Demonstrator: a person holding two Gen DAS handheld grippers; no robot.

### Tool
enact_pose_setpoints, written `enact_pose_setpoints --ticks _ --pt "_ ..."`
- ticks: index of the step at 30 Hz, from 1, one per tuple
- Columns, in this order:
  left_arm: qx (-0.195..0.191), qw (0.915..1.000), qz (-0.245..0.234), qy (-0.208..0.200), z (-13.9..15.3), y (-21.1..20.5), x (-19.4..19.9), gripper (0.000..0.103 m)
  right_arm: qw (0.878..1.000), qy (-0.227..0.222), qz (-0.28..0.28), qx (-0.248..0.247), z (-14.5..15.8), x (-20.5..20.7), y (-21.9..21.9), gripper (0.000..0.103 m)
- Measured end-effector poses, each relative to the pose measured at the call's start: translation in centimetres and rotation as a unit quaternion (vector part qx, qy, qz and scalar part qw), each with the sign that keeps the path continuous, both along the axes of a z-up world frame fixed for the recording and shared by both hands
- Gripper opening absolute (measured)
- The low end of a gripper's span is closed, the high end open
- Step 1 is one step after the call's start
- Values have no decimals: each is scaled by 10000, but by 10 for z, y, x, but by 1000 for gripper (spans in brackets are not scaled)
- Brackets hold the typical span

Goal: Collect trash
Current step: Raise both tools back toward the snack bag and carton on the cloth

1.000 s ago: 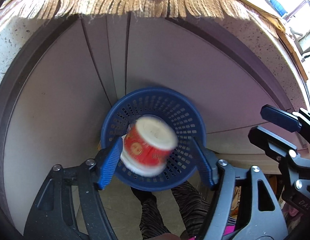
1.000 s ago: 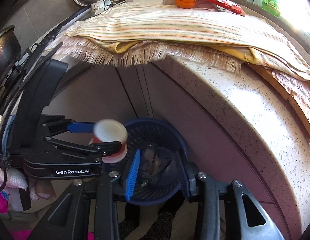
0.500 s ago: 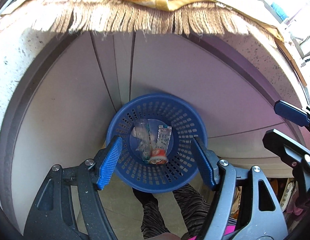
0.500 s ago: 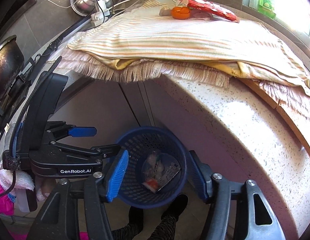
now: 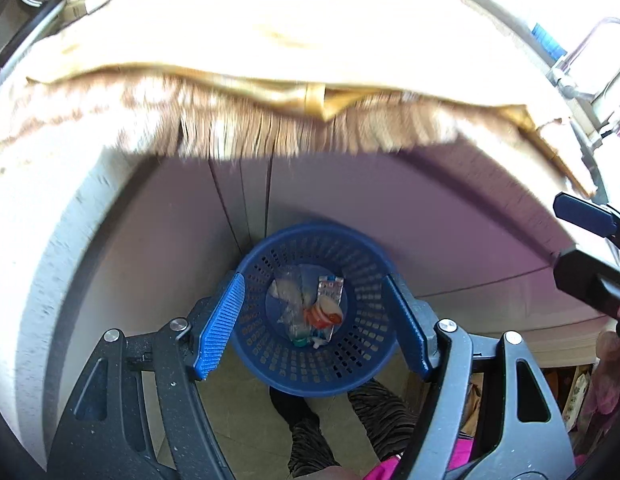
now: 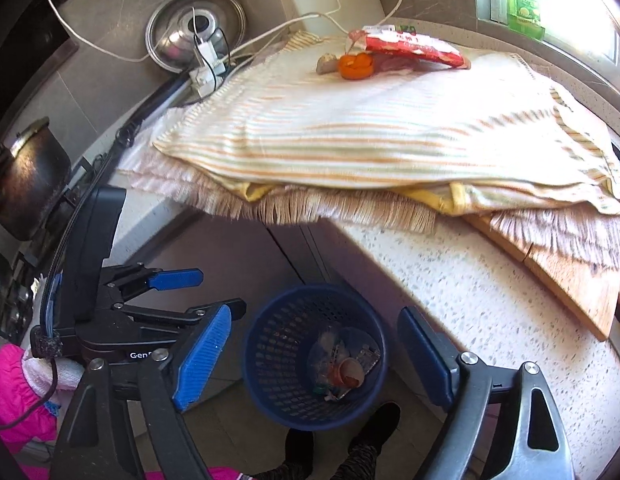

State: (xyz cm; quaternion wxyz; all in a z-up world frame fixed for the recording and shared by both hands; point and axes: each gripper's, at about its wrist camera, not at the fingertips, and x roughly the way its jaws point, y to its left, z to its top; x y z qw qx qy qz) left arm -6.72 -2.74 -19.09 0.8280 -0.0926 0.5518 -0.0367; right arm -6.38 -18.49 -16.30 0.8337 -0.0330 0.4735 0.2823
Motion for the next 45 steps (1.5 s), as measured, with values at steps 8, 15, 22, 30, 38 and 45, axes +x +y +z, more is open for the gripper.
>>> enact_pose_setpoints --ticks 8,15,22,30,38,45 --pt "1 9986 113 -520 48 4 13 73 9988 -146 -68 465 41 22 -15 93" --pt "59 9959 324 -839 78 7 44 73 9963 -330 -333 726 70 60 -42 93" --pt "58 9931 546 -1035 94 14 76 73 9935 -347 -601 900 83 107 -70 93" --pt "84 9909 649 -1174 103 7 113 73 9928 -306 -648 959 91 163 -81 94" --pt "92 9906 667 -1188 103 -4 149 73 9953 -600 -173 735 106 213 -71 93" --pt "46 9899 819 -1152 97 -2 183 73 9893 -1120 900 -259 96 240 -30 79"
